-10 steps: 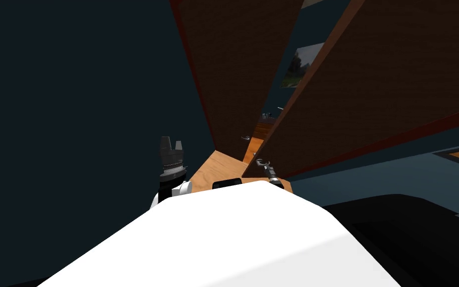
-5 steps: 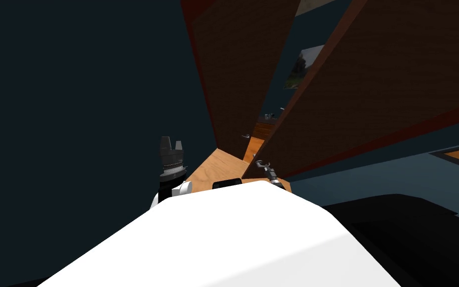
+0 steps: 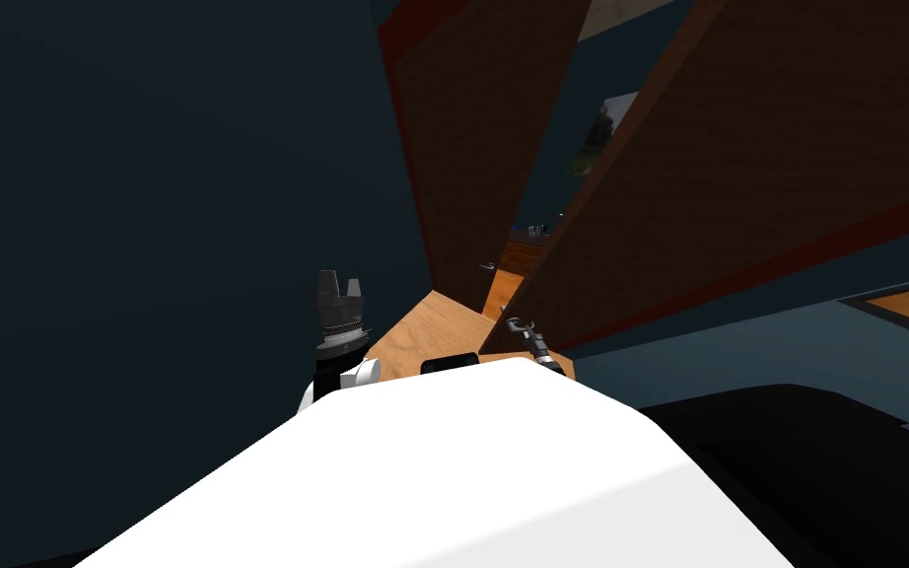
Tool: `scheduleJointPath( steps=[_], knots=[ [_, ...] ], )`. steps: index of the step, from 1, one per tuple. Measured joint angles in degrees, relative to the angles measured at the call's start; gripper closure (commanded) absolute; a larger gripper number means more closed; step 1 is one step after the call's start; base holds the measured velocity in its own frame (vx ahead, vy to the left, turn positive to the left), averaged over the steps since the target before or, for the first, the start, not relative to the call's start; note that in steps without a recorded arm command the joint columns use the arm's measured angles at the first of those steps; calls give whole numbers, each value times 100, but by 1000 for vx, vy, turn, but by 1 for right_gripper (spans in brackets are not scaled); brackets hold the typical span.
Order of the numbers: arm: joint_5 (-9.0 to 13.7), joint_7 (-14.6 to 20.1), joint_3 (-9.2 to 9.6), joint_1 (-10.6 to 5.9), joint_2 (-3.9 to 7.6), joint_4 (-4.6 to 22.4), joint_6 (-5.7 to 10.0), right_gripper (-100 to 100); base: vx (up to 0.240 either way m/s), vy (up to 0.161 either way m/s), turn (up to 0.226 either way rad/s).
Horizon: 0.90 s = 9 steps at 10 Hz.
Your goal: Pull the door open
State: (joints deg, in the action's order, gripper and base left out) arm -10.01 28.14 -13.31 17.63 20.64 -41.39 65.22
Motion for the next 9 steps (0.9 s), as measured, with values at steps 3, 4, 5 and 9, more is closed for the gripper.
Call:
scheduleJointPath(
  steps=[3, 4, 5, 9],
  knots=[
    [114, -106, 49, -334, 19, 262, -47, 100, -185, -15, 95],
    [154, -136, 80, -417, 12, 262, -136, 100, -134, -32, 52],
    [169, -169, 98, -489, -2, 340, -149, 100, -89, -15, 42],
    [274, -276, 176, -824, -5, 589, -235, 100, -119, -31, 76]
  ],
)
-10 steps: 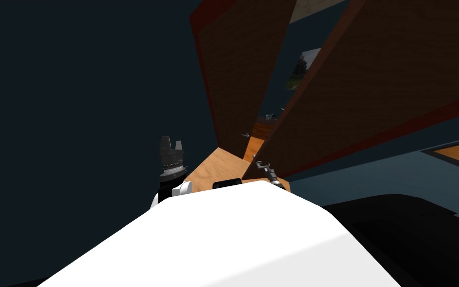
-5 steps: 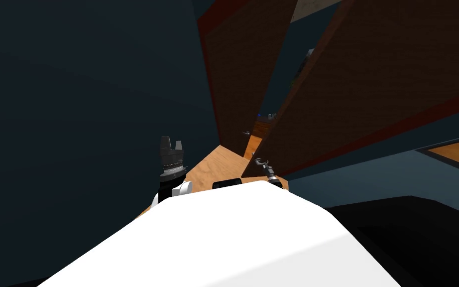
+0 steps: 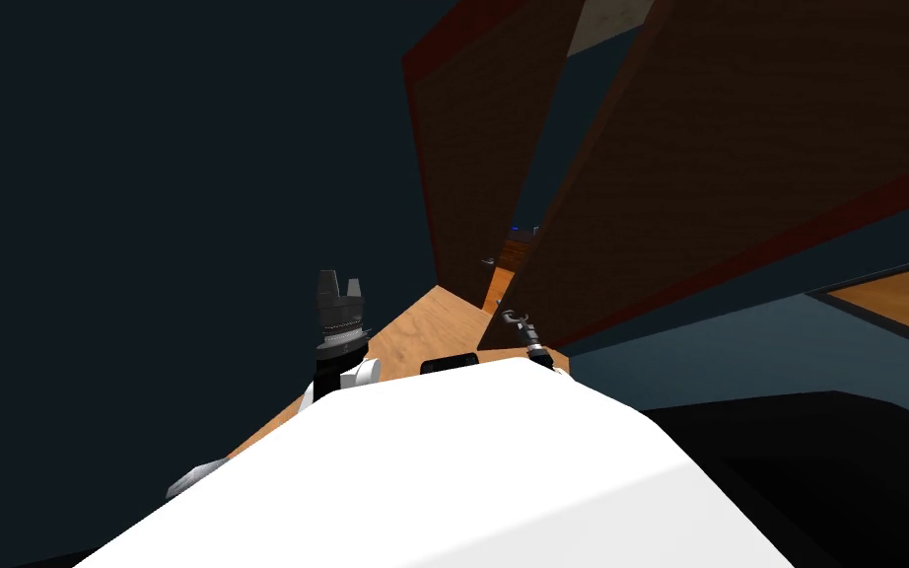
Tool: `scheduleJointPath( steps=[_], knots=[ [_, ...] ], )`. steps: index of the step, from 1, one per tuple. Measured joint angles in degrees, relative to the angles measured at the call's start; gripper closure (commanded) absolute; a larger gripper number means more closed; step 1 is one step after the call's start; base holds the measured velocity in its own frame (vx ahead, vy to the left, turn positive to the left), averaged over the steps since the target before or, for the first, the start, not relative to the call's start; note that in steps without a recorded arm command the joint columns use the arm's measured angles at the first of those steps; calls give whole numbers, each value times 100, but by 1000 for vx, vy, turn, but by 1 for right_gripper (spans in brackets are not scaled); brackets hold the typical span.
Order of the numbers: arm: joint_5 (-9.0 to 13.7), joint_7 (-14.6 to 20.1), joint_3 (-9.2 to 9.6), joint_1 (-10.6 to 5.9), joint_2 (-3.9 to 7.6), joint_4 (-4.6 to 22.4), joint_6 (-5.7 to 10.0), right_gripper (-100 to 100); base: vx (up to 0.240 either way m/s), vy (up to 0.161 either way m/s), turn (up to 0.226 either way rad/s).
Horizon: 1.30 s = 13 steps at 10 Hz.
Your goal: Pull the door open
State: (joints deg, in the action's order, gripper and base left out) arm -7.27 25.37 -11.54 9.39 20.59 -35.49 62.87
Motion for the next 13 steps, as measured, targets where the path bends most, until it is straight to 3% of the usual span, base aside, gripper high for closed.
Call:
scheduleJointPath(
  steps=[2, 4, 7, 8, 9, 10, 11, 12, 13],
  knots=[
    [79, -93, 49, -330, 12, 352, 40, 100, -208, -35, 142],
    [182, -164, 133, -667, 37, 597, -64, 100, -231, -70, 164],
    [344, -363, 264, -1123, -23, 987, -152, 100, -238, -58, 108],
    [385, -398, 304, -1060, -53, 729, -348, 100, -129, -17, 15],
    [399, -420, 329, -1222, -52, 919, -376, 100, -108, -28, 46],
    [426, -442, 351, -1252, -57, 913, -422, 100, -76, -29, 38],
    [441, -464, 362, -1353, -55, 1054, -388, 100, -121, -48, 91],
    [479, -504, 382, -1587, -39, 1401, -272, 100, -117, -39, 61],
    [492, -504, 408, -1554, -33, 1237, -366, 100, -137, -61, 84]
  ],
)
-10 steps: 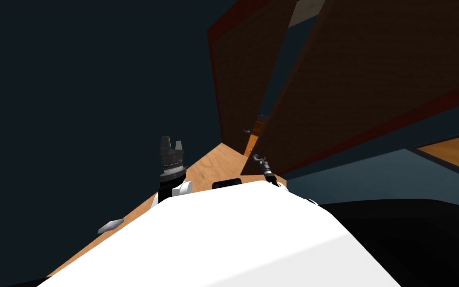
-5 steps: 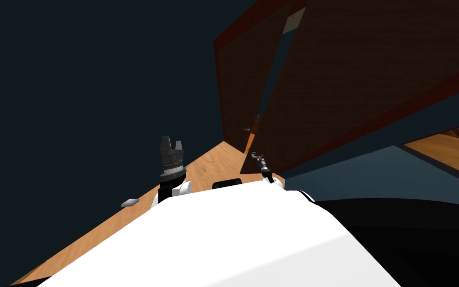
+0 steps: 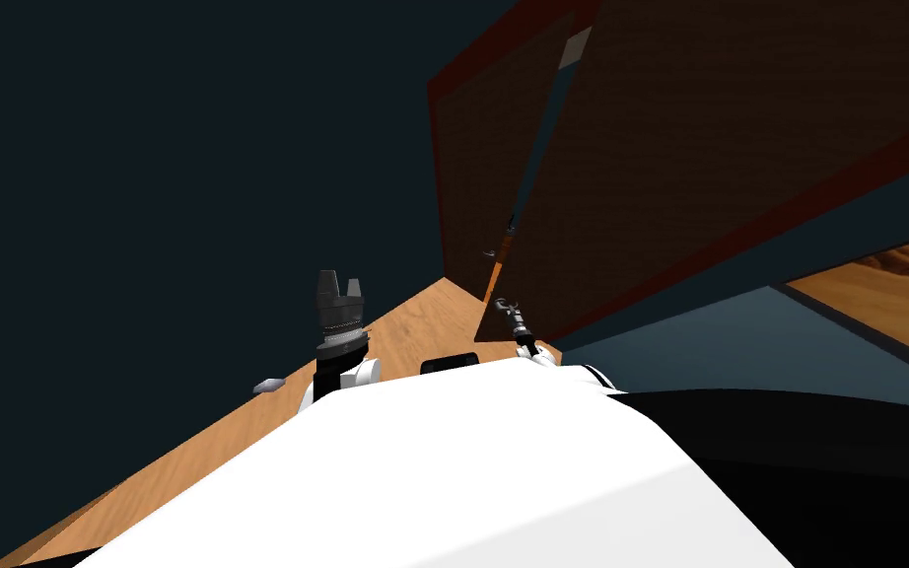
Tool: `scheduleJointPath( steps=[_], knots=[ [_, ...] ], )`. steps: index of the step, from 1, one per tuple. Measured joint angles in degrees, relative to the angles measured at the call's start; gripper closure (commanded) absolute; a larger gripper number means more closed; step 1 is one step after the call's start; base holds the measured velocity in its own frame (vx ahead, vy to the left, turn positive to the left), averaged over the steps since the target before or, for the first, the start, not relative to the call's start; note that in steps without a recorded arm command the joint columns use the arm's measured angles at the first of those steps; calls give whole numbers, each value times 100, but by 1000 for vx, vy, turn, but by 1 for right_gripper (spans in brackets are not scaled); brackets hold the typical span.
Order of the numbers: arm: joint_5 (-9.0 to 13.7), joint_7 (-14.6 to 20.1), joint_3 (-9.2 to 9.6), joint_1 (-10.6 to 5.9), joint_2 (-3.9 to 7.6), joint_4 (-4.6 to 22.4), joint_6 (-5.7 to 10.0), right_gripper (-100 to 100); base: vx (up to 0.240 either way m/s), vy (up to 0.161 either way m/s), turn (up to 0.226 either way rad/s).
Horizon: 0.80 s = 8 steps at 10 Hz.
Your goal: Pull the door open
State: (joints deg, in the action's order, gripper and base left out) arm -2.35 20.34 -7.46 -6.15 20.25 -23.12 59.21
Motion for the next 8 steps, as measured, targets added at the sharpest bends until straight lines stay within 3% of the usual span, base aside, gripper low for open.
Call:
scheduleJointPath(
  steps=[2, 4, 5, 6, 8],
  knots=[
    [70, -81, 58, -228, -32, 166, -67, 100, -173, -90, 96],
    [103, -147, 108, -525, -49, 600, 67, 100, -75, -14, 2],
    [104, -152, 116, -348, -79, 314, -71, 100, -16, 0, -18],
    [105, -153, 116, -316, -82, 275, -123, 100, -133, -3, 128],
    [69, -48, 143, -243, 35, 213, -33, 100, -179, -22, 113]
  ],
)
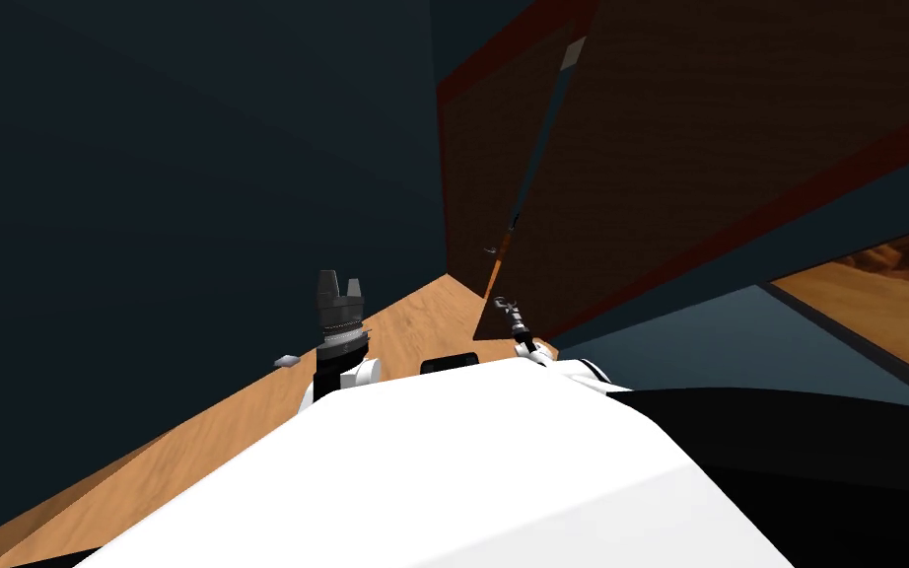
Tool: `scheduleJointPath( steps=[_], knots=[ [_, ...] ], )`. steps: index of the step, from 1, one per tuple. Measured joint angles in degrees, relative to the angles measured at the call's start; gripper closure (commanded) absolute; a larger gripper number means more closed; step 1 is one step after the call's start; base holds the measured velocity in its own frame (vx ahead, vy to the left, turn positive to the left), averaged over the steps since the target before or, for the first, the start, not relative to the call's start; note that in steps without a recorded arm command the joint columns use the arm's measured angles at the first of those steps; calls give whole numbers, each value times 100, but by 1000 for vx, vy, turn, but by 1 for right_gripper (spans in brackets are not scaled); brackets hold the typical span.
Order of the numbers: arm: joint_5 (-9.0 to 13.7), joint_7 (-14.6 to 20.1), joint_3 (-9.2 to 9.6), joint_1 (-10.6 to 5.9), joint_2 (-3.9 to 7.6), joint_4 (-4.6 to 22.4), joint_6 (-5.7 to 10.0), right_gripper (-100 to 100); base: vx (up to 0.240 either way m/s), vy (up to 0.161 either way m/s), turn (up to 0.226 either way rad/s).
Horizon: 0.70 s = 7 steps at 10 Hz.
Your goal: Pull the door open
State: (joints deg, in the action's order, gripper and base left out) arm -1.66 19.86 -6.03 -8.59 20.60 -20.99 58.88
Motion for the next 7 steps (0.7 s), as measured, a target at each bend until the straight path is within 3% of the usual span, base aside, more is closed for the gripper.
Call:
scheduleJointPath(
  steps=[1, 2, 3, 4, 5, 6, 7],
  knots=[
    [-35, 65, 36, -146, 70, 408, 271, 100, -130, -16, 55],
    [-60, 116, 66, -39, 89, 306, 292, 100, -64, 8, -20],
    [-70, 131, 79, 47, 77, 182, 226, 100, -152, -38, 175],
    [-114, 213, 121, 189, 149, 39, 258, 100, -172, -71, 138],
    [-149, 289, 159, 122, 198, 230, 415, 100, -185, -91, 154],
    [-196, 386, 212, 301, 246, -15, 425, 100, -163, -71, 114],
    [-236, 443, 255, 216, 275, 219, 586, 100, -166, -34, 71]
  ],
)
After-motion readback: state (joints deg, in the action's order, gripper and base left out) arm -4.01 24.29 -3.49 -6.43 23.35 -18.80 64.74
